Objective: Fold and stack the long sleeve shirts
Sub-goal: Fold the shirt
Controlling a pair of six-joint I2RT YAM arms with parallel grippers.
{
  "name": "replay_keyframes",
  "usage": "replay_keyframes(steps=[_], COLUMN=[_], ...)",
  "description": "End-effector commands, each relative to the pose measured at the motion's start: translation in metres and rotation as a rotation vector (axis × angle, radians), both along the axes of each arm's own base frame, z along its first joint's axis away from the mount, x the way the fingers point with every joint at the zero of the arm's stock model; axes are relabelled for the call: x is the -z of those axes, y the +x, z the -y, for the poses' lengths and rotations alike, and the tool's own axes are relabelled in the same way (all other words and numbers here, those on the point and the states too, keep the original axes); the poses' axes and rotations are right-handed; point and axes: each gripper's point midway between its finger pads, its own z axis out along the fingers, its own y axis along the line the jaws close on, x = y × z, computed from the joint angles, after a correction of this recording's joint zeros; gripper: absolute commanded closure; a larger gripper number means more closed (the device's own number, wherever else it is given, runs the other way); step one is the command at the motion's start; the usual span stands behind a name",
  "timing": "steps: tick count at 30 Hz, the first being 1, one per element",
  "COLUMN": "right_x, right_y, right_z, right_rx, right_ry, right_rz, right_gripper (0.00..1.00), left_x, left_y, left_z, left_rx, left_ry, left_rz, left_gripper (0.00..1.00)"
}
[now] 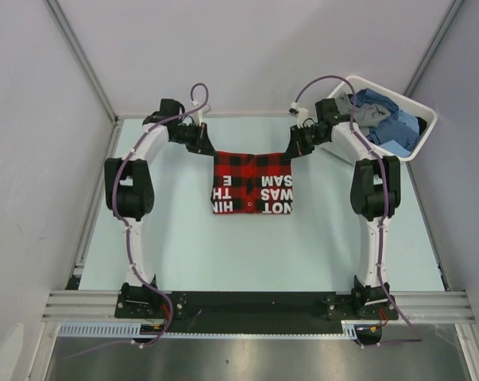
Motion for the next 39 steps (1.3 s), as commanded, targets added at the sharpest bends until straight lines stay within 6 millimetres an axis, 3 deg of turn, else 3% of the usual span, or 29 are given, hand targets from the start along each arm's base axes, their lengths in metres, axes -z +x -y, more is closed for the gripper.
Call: replay_keyframes(steps=[1, 6, 10, 16, 19, 20, 21, 22, 23, 24, 26, 27, 28, 29, 30, 31, 32, 36, 39], right_x=[0.02, 0.057, 0.068, 0.054, 0.04, 0.036, 0.034, 0.032, 0.03, 0.034, 0.02, 0.017, 0.004, 0.0, -0.004, 0.003, -0.003, 0.014, 0.029], right_y=[0.04, 0.053, 0.05, 0.047, 0.034, 0.03, 0.023, 0.019, 0.016, 0.011, 0.014, 0.012, 0.009, 0.005, 0.003, -0.011, -0.019, -0.06, -0.079], right_z=[0.002, 0.008, 0.003, -0.017, -0.023, -0.026, -0.026, -0.026, -0.023, -0.019, -0.002, 0.005, 0.011, 0.017, 0.026, 0.029, 0.031, 0.027, 0.018], right_rx=[0.062, 0.112, 0.114, 0.113, 0.109, 0.109, 0.11, 0.11, 0.117, 0.131, 0.173, 0.197, 0.208, 0.22, 0.243, 0.24, 0.237, 0.206, 0.182], right_ry=[-0.053, -0.121, -0.124, -0.087, -0.062, -0.056, -0.06, -0.058, -0.063, -0.074, -0.08, -0.074, -0.054, -0.039, -0.021, -0.013, -0.006, 0.011, 0.034], right_rz=[0.079, 0.065, 0.058, 0.062, 0.039, 0.035, 0.025, 0.018, 0.008, -0.01, 0.011, -0.001, 0.002, -0.008, -0.024, -0.071, -0.077, -0.17, -0.215], right_gripper=[1.0, 1.0, 1.0, 1.0, 1.0, 1.0, 0.97, 0.87, 0.59, 0.45, 0.32, 0.32, 0.3, 0.24, 0.24, 0.24, 0.23, 0.27, 0.27], left_x=[0.029, 0.052, 0.066, 0.065, 0.052, 0.046, 0.039, 0.031, 0.025, 0.016, 0.003, 0.016, -0.004, -0.002, 0.01, 0.013, 0.014, 0.039, 0.048], left_y=[0.026, 0.039, 0.043, 0.047, 0.048, 0.048, 0.044, 0.04, 0.036, 0.023, 0.01, -0.01, -0.019, -0.026, -0.043, -0.048, -0.053, -0.074, -0.08], left_z=[-0.013, -0.016, -0.023, -0.028, -0.031, -0.033, -0.033, -0.035, -0.036, -0.038, -0.041, -0.04, -0.04, -0.04, -0.04, -0.041, -0.041, -0.037, -0.025], left_rx=[-0.077, -0.126, -0.158, -0.17, -0.153, -0.154, -0.152, -0.15, -0.148, -0.154, -0.166, -0.165, -0.162, -0.172, -0.183, -0.208, -0.219, -0.227, -0.209], left_ry=[0.053, 0.077, 0.113, 0.126, 0.094, 0.079, 0.057, 0.015, -0.005, -0.021, -0.058, -0.063, -0.069, -0.062, -0.059, -0.06, -0.048, -0.024, -0.025], left_rz=[-0.021, -0.058, -0.075, -0.06, -0.033, -0.031, -0.034, -0.048, -0.047, -0.059, -0.047, -0.1, -0.063, -0.073, -0.123, -0.151, -0.159, -0.239, -0.279], left_gripper=[1.0, 1.0, 1.0, 0.99, 0.92, 0.84, 0.76, 0.68, 0.58, 0.54, 0.43, 0.37, 0.32, 0.23, 0.19, 0.14, 0.1, 0.06, 0.11])
